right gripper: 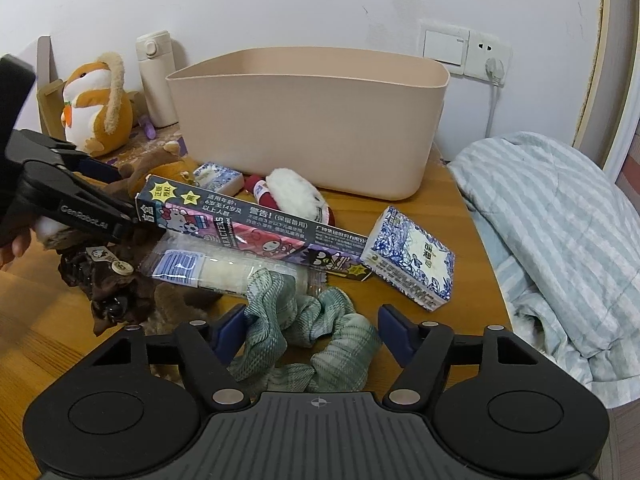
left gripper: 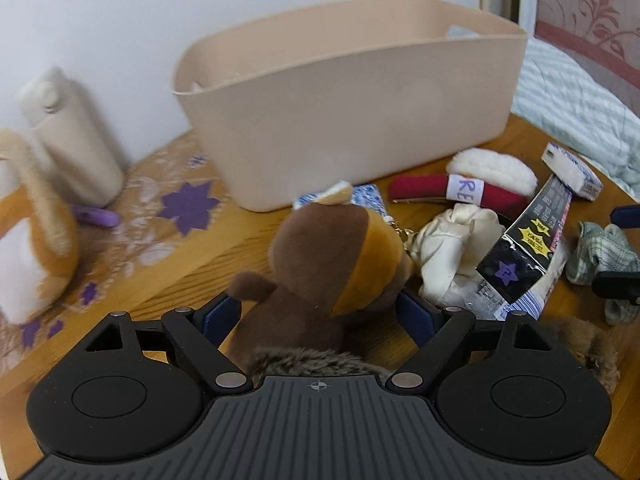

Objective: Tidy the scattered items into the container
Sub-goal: 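Grasp the brown plush bear with the left gripper while the right grasps the green scrunchie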

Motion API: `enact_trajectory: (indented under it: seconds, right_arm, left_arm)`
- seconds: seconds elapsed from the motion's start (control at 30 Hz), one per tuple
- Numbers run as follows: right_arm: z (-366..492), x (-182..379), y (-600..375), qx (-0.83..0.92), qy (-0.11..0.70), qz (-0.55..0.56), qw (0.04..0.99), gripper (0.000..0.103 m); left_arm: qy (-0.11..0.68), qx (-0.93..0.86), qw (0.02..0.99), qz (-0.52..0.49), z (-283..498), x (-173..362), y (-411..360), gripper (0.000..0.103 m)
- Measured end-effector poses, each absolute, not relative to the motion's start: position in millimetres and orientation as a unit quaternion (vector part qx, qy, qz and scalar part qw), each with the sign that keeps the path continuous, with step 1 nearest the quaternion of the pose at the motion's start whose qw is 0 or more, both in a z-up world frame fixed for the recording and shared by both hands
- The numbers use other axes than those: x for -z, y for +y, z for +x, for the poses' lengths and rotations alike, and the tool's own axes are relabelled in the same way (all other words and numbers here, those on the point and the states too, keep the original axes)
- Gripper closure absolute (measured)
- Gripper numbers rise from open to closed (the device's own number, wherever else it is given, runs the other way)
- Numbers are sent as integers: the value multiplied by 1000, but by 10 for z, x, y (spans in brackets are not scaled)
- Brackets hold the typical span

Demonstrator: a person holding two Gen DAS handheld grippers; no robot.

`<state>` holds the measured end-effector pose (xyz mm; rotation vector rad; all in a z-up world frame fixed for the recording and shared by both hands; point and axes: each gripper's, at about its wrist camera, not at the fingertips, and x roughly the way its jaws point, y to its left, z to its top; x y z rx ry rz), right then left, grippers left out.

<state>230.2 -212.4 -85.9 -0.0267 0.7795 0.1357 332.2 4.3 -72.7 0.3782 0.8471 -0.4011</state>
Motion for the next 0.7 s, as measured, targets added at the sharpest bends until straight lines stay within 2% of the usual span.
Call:
enact_trajectory:
  seconds: [0.2, 0.4, 0.57, 0.7]
  right_arm:
    - [2320, 892, -2120, -67, 388, -13, 919, 46]
    - [2305, 913, -2110, -67, 391, -14, 918, 60]
    - [2277, 895, -2156, -56, 391, -1, 919, 81]
    - [2226, 845, -2251, -53, 384, 26, 921, 91]
  left_arm:
    - [418, 190, 871, 174, 3403, 780, 32, 19]
    - [415, 181, 876, 168, 3373, 777, 34, 26]
    - [411, 144, 887, 154, 3303, 759, 65, 32]
    - [400, 123, 899, 128, 3184, 704, 153, 33]
